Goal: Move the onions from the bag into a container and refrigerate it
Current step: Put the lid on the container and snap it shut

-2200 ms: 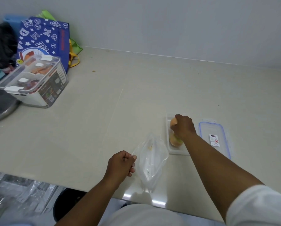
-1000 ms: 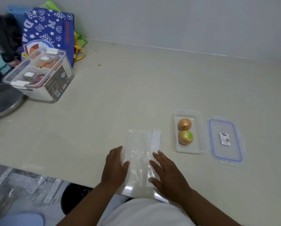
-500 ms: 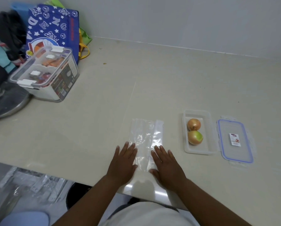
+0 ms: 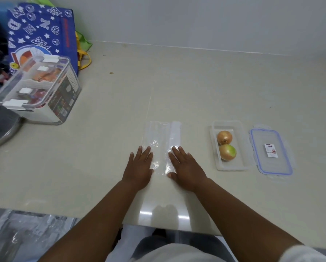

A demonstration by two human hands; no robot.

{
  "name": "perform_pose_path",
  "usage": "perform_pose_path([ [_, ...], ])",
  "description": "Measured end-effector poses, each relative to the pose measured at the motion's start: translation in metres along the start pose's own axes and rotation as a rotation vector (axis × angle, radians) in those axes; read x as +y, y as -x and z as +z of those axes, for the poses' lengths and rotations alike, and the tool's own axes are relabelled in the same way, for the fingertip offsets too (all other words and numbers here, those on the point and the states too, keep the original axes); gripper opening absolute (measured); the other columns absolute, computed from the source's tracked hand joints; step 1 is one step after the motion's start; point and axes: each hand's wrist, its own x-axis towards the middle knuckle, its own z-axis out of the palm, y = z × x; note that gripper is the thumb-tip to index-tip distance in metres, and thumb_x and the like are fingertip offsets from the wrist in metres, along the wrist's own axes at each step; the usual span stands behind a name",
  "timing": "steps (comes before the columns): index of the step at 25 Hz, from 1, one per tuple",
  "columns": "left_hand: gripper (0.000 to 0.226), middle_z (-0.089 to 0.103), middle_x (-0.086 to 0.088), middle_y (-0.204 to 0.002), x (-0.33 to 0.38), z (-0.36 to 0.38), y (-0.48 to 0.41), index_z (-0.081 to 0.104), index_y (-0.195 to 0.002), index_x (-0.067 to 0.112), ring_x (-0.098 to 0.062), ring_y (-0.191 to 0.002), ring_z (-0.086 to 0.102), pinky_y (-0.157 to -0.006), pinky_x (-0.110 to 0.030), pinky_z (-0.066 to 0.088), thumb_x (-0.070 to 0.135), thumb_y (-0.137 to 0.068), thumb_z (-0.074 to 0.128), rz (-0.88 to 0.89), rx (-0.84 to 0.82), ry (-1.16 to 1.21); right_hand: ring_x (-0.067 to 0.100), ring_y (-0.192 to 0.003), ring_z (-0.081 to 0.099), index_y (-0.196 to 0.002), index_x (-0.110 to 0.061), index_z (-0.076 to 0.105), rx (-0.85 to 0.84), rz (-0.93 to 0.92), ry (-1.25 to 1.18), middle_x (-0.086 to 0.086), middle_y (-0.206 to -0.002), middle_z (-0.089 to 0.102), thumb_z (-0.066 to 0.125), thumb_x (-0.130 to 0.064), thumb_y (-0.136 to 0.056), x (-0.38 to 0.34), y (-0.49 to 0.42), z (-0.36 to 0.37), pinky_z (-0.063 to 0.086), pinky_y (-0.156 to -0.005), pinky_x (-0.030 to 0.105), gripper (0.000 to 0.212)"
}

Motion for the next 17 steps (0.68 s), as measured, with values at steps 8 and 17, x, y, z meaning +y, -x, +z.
perform_pose_path([
  [8, 0.038, 0.063, -0.017, -0.130, 0.077, -0.013, 0.017, 0.064, -0.122, 0.001, -0.038, -0.124, 0.055, -0.106, -0.049, 0.044, 0.008, -0.085, 0.067, 0.082, 0.459, 0.326, 0.019, -0.140, 0.037, -0.141, -0.015, 0.046, 0.422, 0.074, -0.287, 0.003, -0.148, 0.046, 0.047, -0.044, -0.094, 0.035, 0.121, 0.001, 0.028, -0.114, 0.031, 0.055],
  [17, 0.033, 0.064, -0.008, -0.115, 0.293, -0.053, -0.046, 0.061, -0.122, 0.010, -0.022, -0.107, 0.062, -0.092, -0.026, 0.045, 0.023, -0.092, 0.059, 0.316, 0.203, 0.678, 0.028, -0.107, 0.062, -0.121, -0.007, 0.062, 0.634, 0.685, -0.500, 0.011, -0.116, 0.065, 0.066, -0.018, -0.087, 0.230, 0.189, -0.029, 0.047, -0.091, 0.033, 0.036],
])
